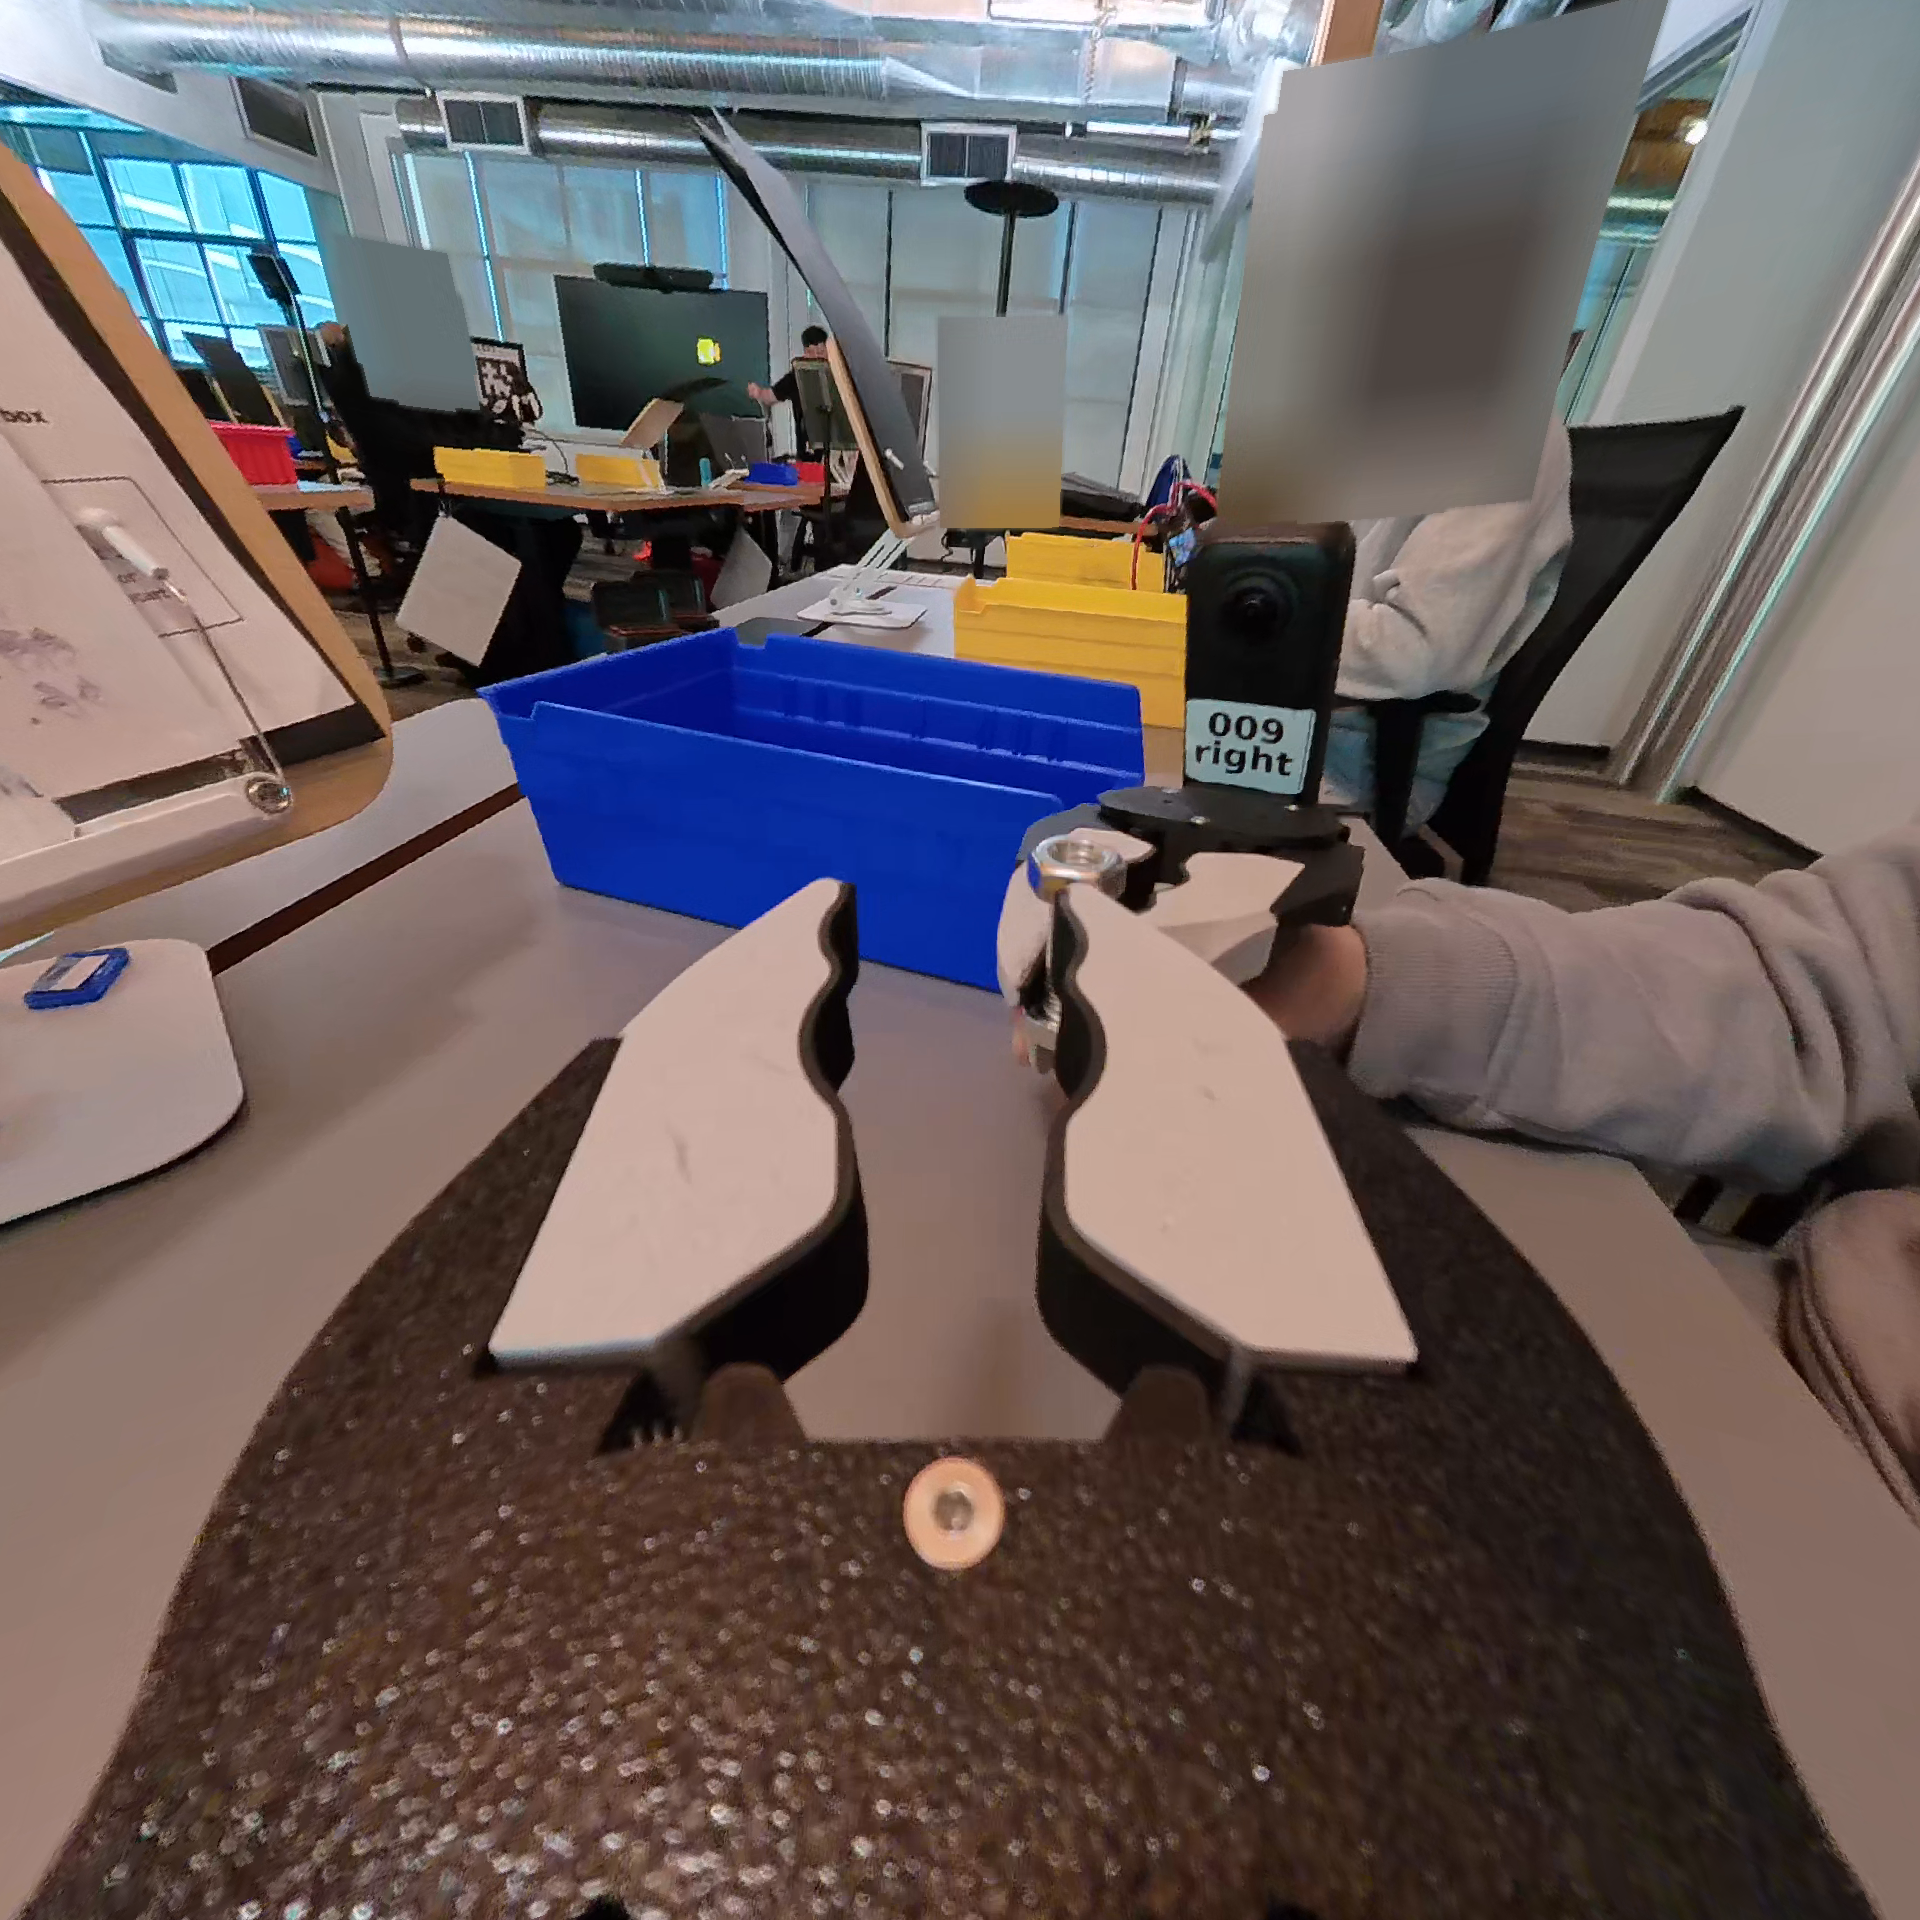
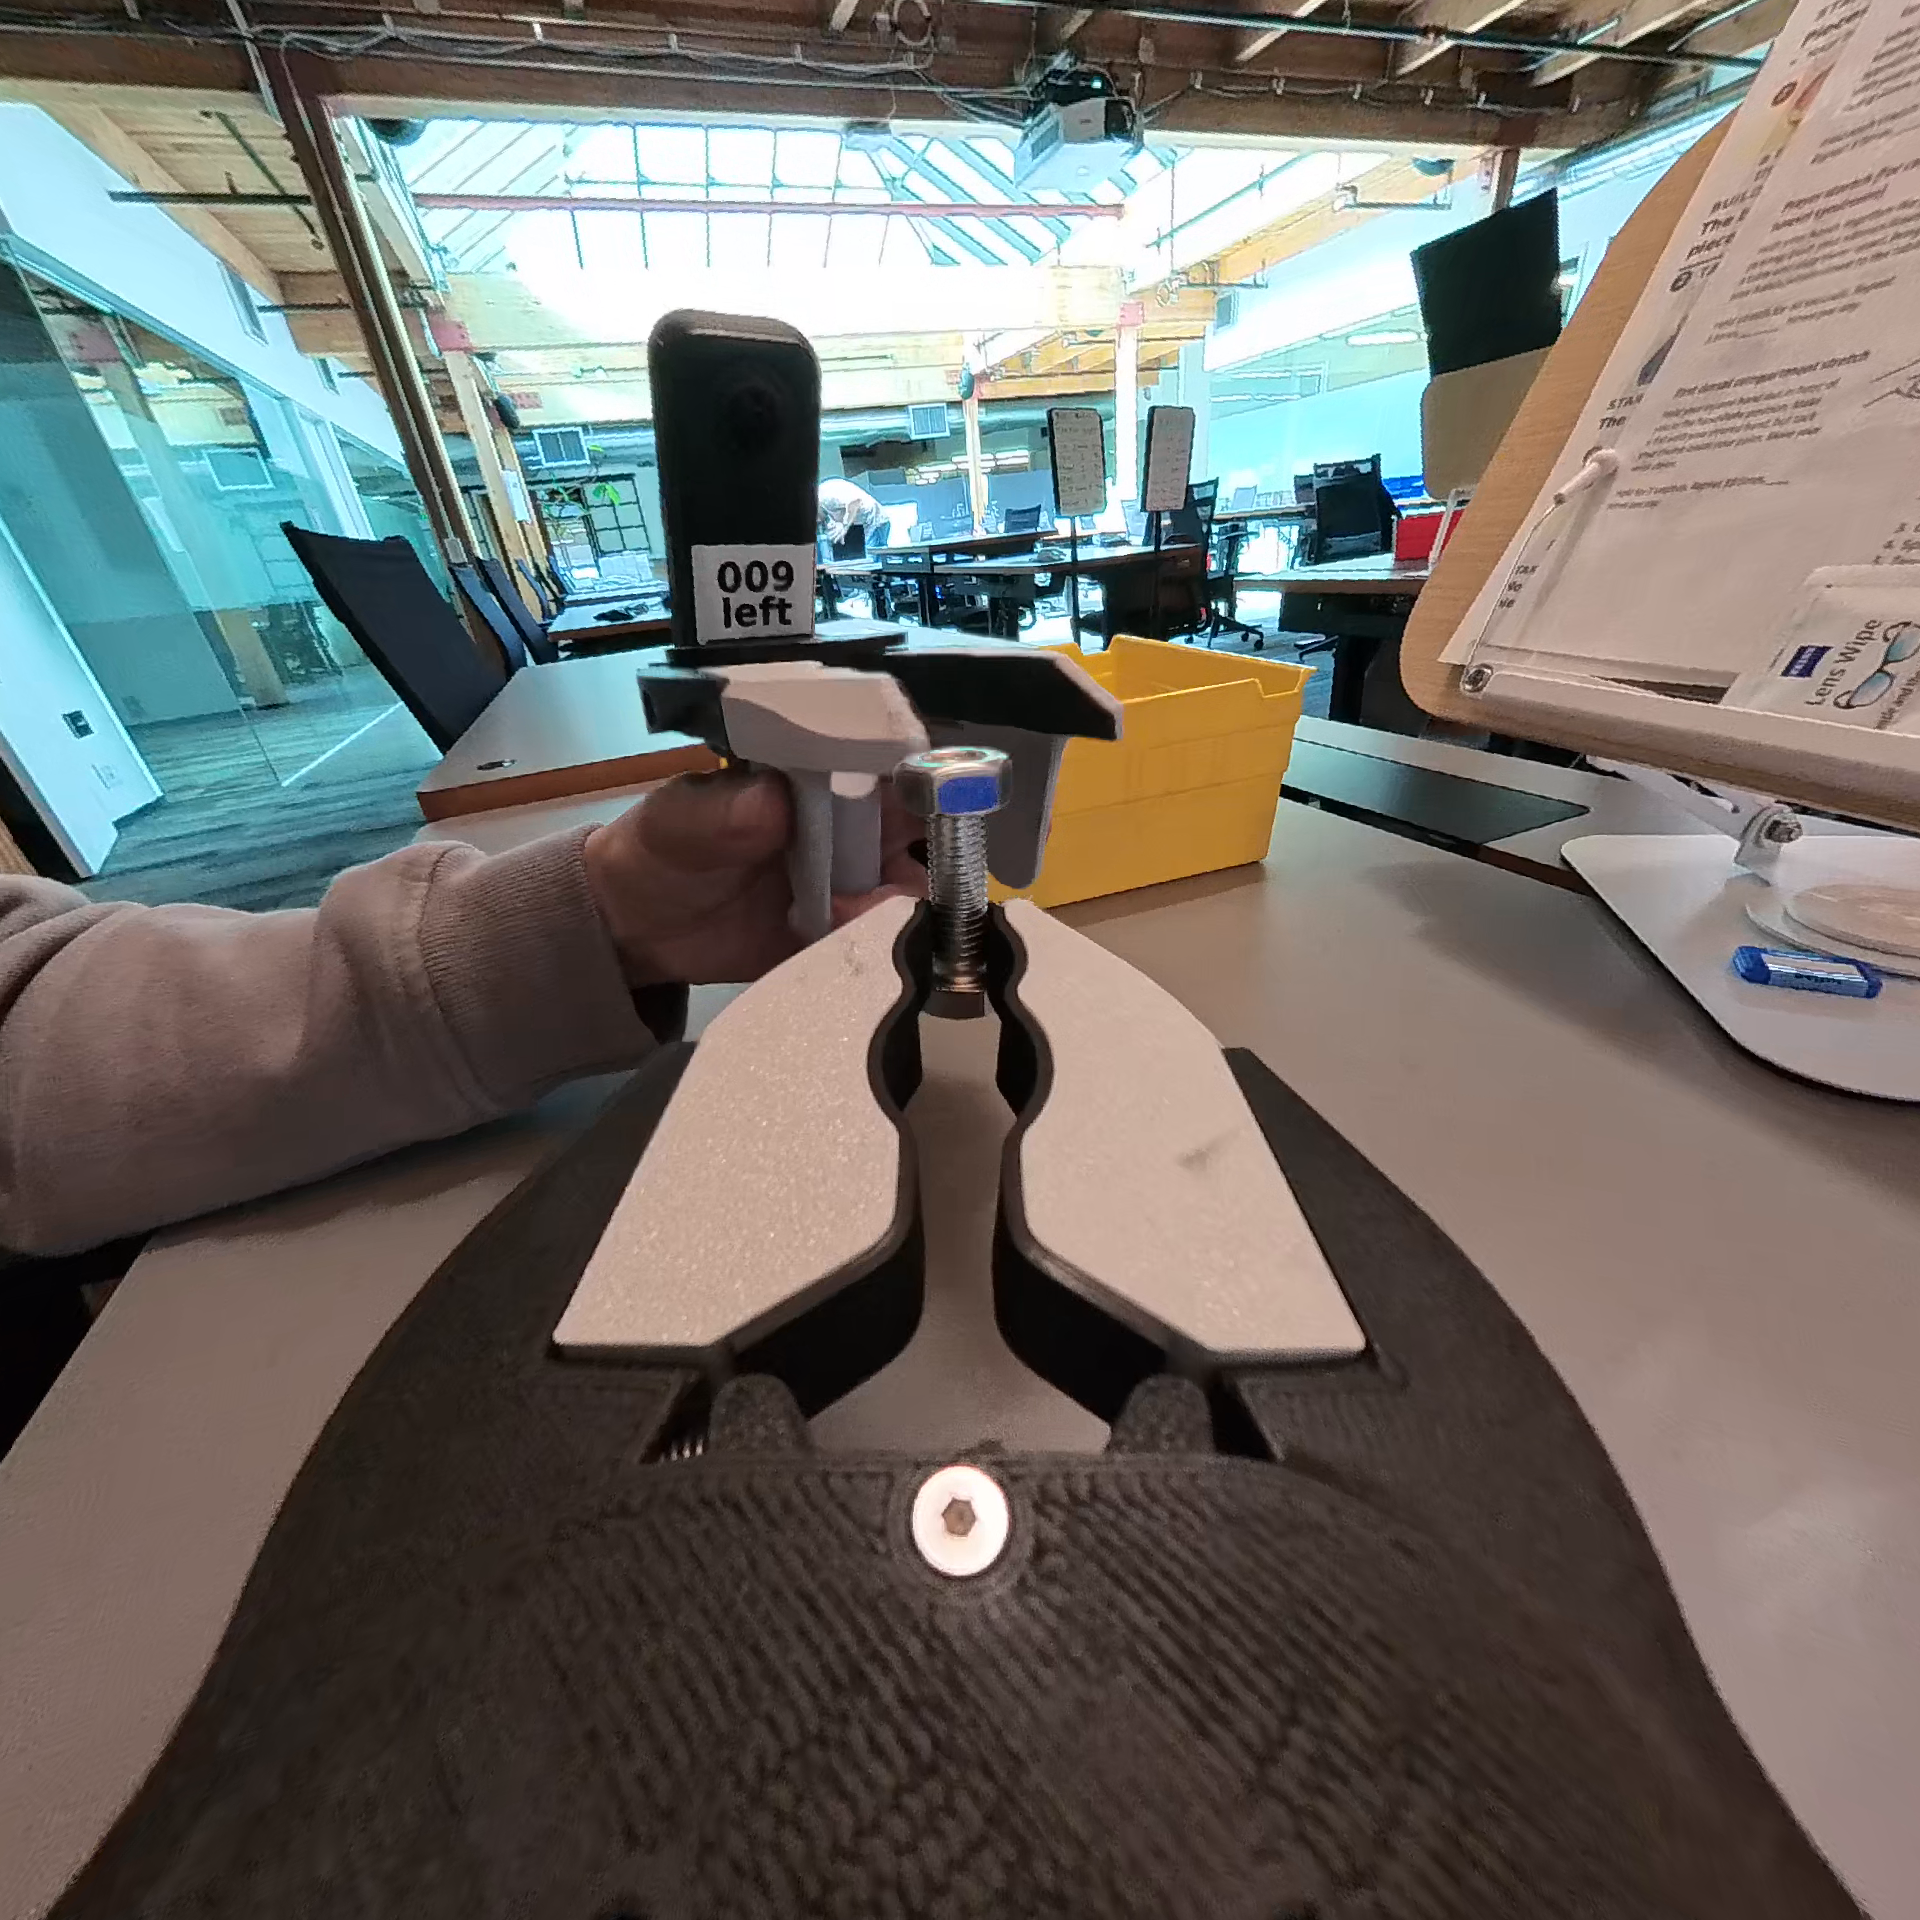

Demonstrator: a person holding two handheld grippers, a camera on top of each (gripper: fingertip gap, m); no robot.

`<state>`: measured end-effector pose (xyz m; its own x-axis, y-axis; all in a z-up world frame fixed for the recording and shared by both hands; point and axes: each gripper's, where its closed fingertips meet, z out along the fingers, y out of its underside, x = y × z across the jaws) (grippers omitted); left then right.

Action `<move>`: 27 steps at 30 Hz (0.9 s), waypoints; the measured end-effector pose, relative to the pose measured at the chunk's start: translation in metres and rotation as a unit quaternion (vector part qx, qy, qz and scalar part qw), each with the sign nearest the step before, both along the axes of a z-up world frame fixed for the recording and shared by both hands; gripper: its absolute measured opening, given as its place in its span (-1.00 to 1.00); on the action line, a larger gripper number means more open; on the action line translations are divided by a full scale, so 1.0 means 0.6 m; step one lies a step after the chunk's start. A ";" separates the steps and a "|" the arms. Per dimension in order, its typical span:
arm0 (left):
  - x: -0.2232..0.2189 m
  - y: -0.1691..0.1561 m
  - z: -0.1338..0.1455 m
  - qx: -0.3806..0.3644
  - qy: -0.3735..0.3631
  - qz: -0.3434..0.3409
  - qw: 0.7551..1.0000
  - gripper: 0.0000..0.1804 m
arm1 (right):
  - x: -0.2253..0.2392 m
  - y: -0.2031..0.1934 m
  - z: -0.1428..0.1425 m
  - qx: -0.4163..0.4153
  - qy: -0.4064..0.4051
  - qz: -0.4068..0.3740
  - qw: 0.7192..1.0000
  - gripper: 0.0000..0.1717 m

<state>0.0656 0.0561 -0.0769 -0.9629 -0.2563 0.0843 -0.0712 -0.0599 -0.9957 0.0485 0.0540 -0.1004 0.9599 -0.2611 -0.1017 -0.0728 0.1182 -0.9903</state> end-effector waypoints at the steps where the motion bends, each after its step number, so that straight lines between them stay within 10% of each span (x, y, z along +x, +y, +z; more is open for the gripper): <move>1: -0.002 0.000 0.005 -0.011 0.001 -0.004 1.000 -0.60 | 0.000 0.000 0.000 -0.001 -0.002 -0.001 1.000 -0.89; 27: -0.004 -0.038 0.002 -0.022 0.019 0.006 1.000 -0.50 | 0.003 0.000 0.001 0.004 -0.002 -0.007 1.000 -0.89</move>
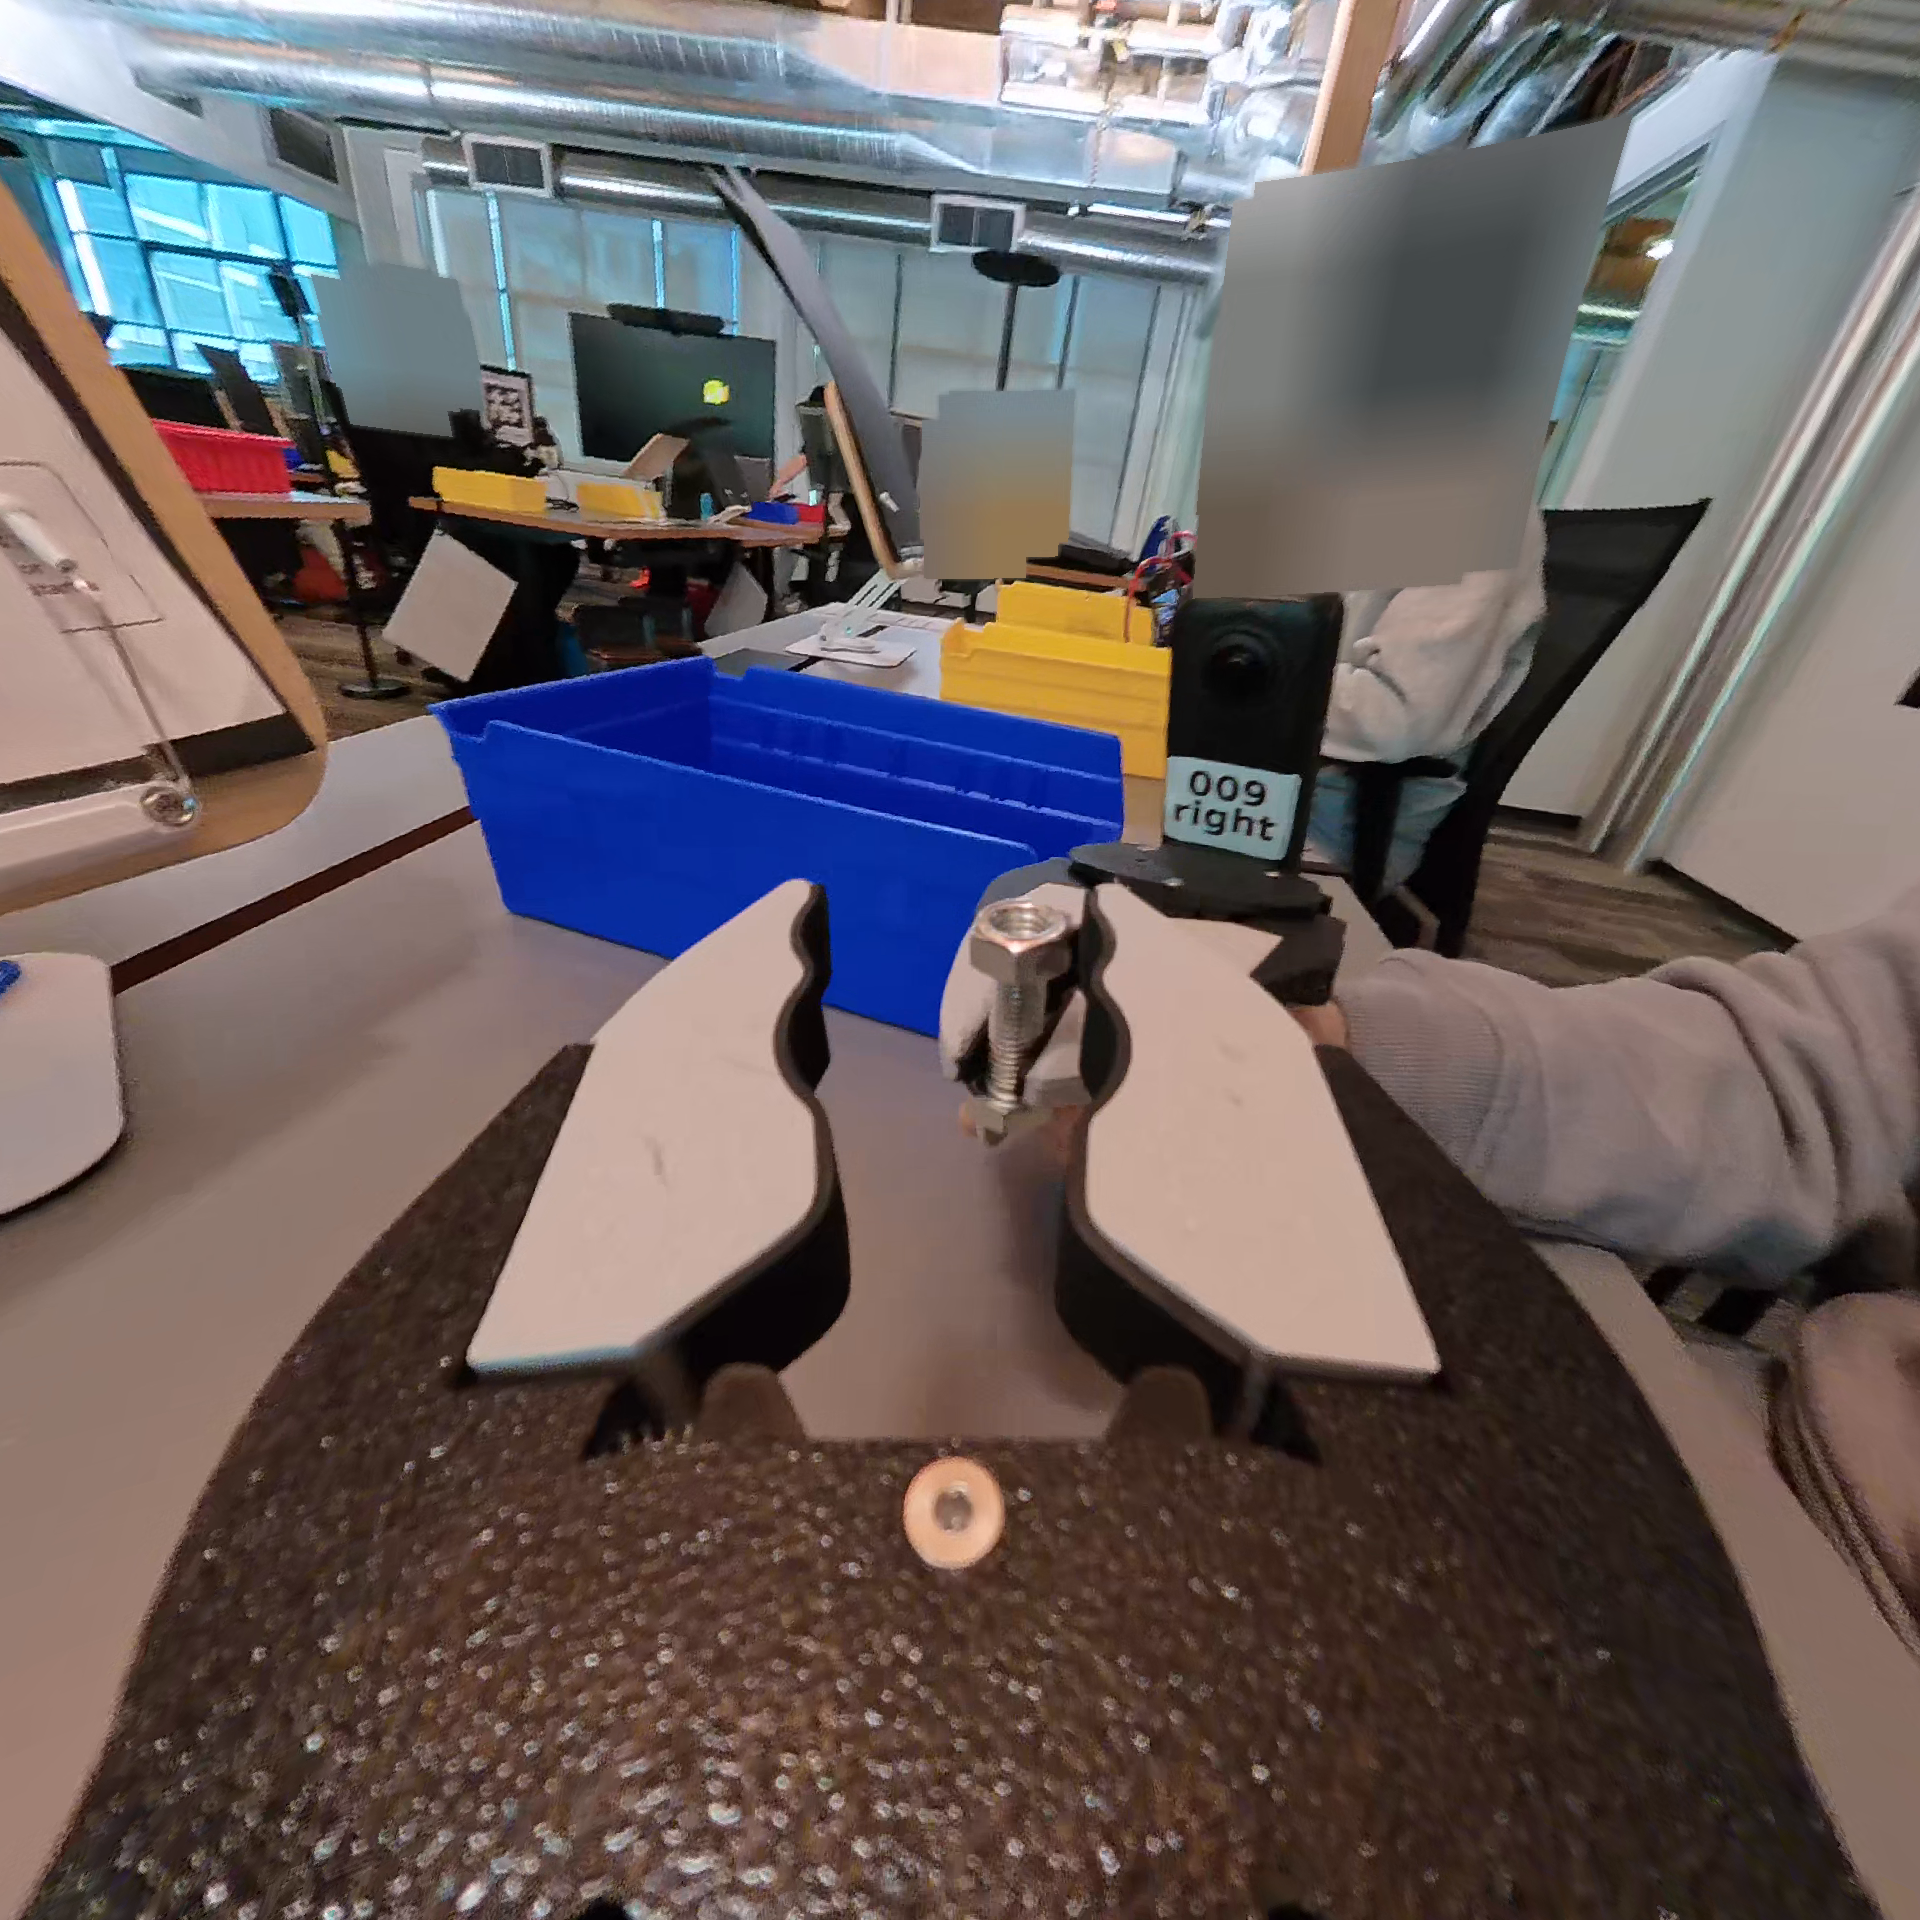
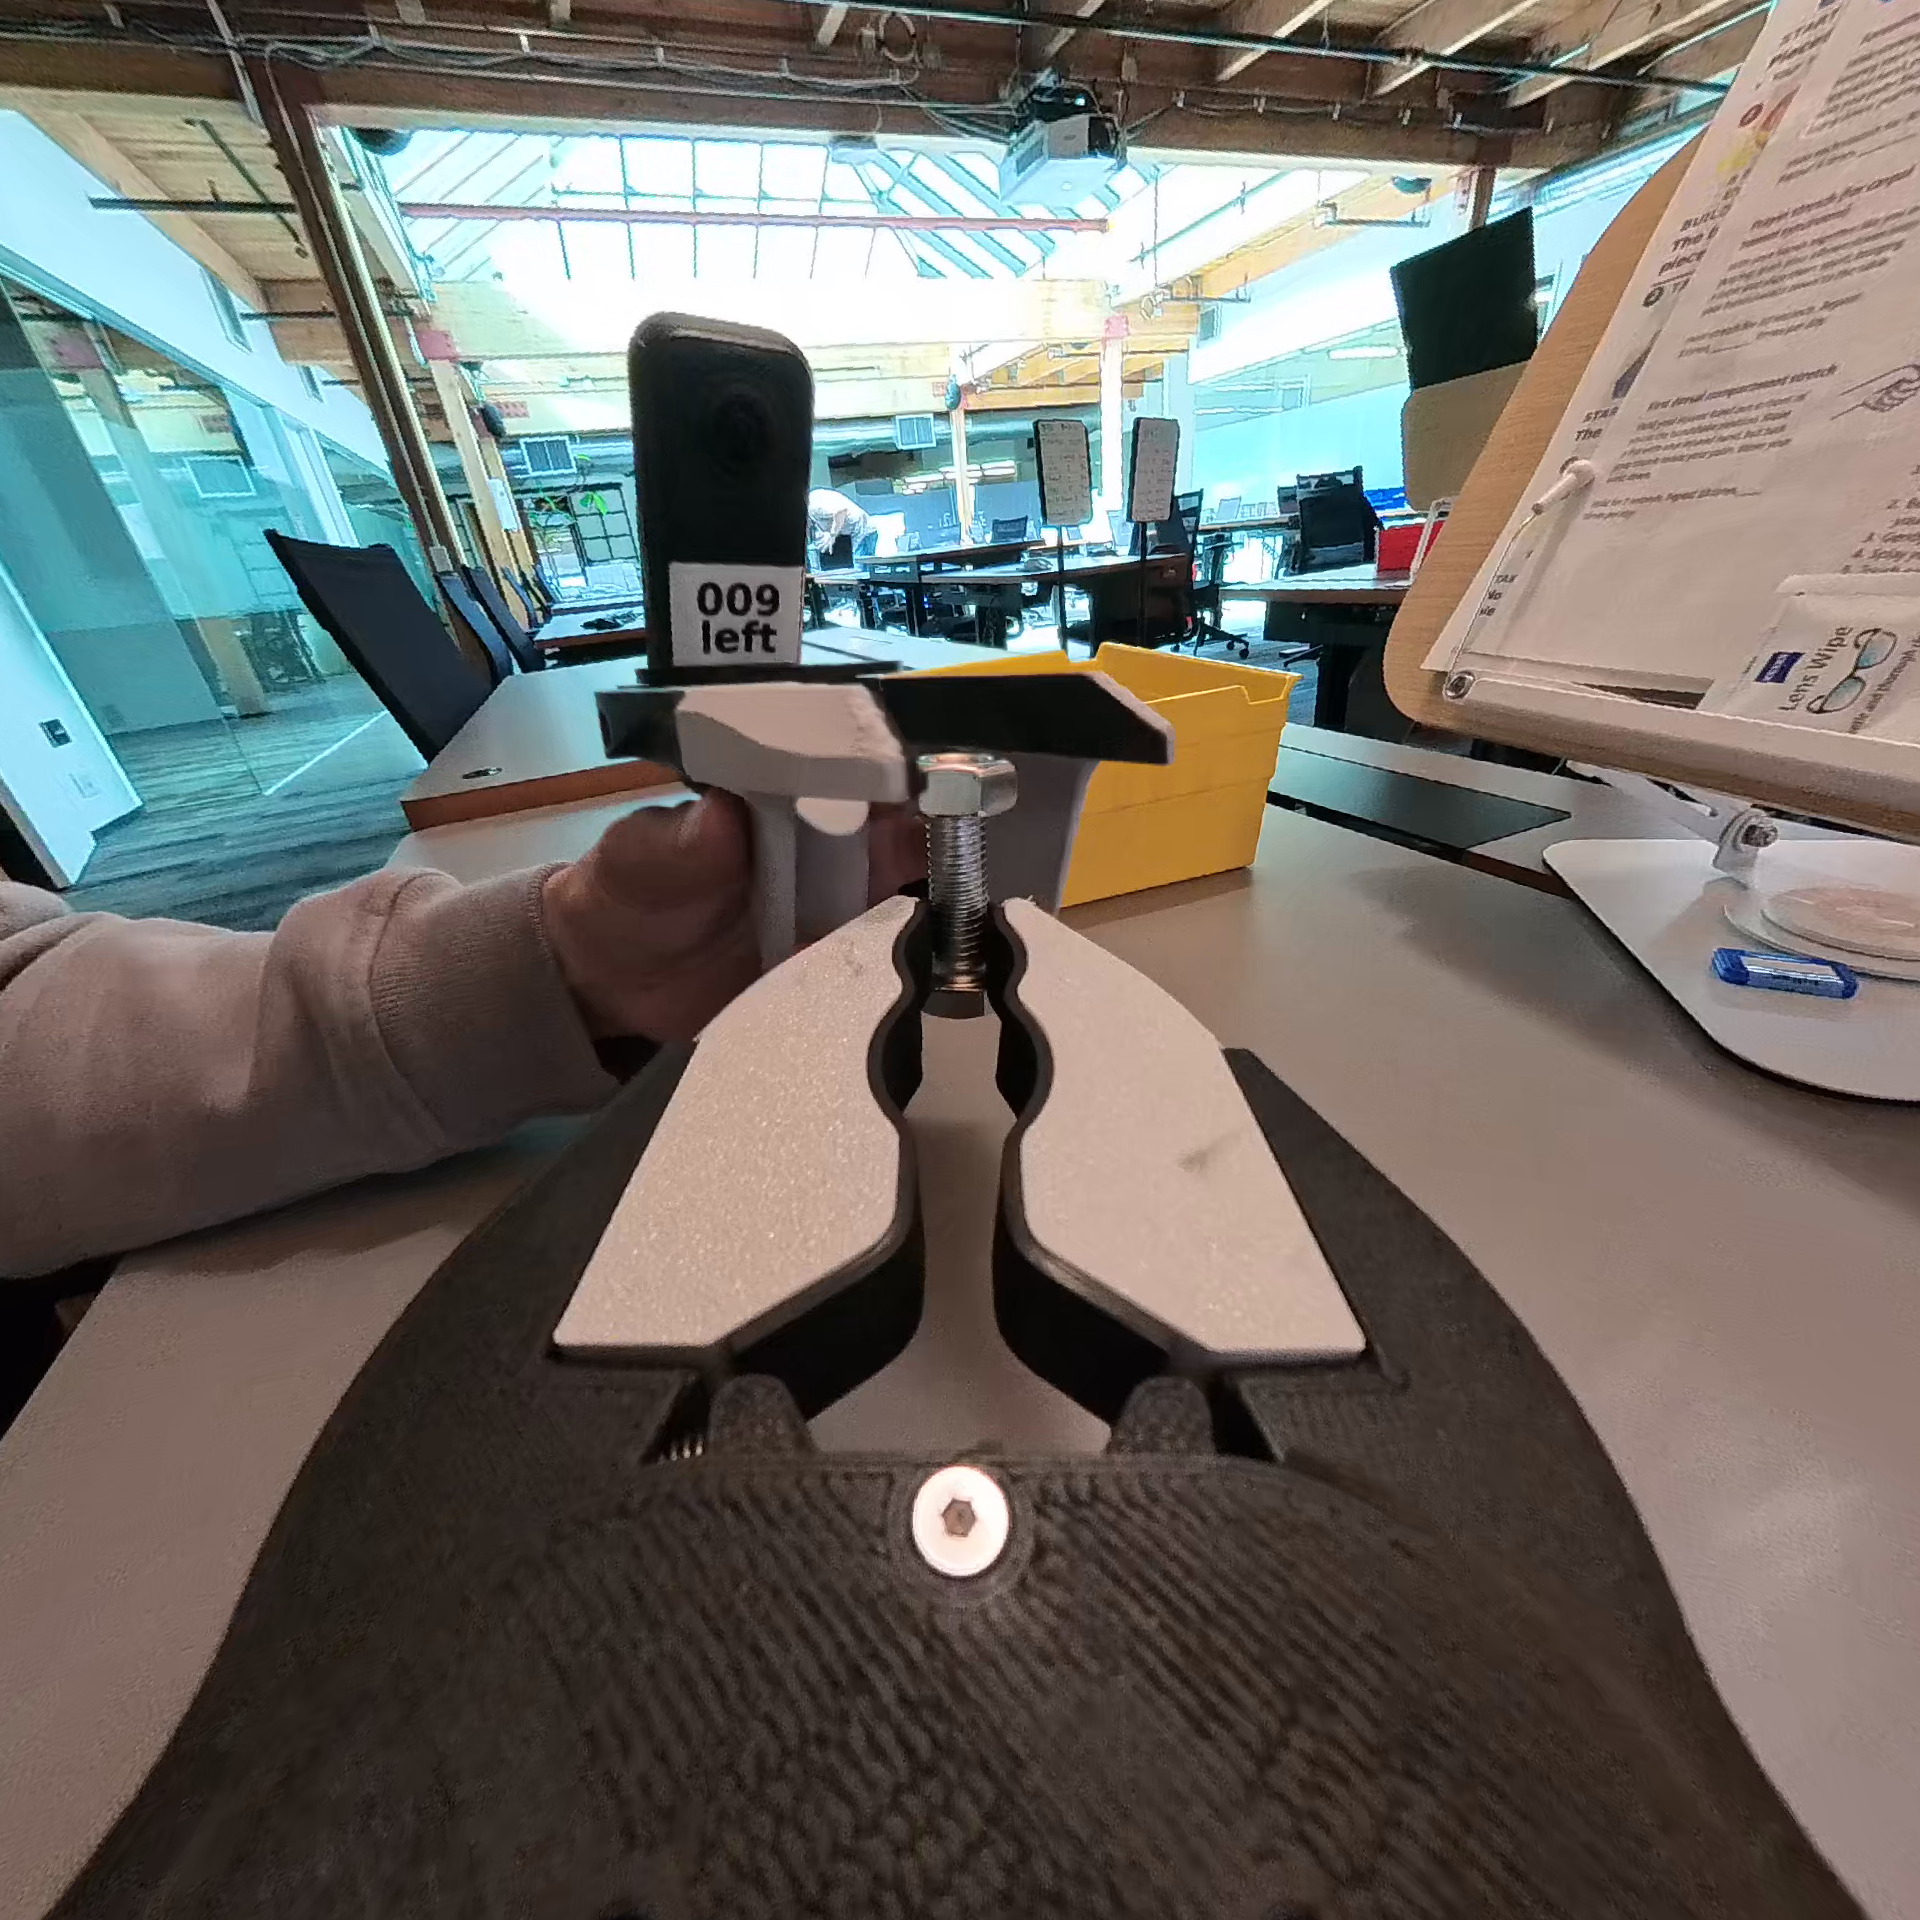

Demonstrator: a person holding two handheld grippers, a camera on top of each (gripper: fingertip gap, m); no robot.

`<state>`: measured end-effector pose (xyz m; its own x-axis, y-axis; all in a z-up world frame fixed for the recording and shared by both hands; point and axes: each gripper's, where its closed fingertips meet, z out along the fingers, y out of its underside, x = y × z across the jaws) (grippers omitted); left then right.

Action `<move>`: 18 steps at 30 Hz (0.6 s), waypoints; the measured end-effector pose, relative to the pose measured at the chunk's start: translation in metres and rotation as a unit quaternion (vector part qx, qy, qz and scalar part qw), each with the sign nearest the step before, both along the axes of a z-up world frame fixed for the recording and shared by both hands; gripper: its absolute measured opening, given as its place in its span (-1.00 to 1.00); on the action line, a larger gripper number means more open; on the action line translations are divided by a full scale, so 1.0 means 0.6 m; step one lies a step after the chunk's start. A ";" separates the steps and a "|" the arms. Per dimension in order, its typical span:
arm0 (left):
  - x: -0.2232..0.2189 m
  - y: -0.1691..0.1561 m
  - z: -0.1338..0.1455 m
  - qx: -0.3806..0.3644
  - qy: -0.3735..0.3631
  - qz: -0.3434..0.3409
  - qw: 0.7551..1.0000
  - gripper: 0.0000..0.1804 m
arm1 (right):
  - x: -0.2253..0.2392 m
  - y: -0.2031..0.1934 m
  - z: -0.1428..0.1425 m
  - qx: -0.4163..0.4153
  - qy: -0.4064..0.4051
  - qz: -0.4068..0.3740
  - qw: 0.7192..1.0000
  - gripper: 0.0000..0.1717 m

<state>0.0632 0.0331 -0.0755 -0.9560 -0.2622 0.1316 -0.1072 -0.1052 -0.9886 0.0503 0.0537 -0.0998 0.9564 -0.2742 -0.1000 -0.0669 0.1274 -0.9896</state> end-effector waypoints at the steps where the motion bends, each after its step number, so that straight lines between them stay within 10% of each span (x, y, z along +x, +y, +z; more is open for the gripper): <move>1: 0.002 0.001 -0.002 -0.001 0.004 0.001 1.000 -0.50 | 0.000 -0.001 0.001 0.001 0.000 -0.001 1.000 -0.89; 18: 0.001 0.012 0.011 -0.026 0.015 -0.008 1.000 -0.43 | 0.005 -0.007 0.006 0.010 0.000 -0.011 1.000 -0.89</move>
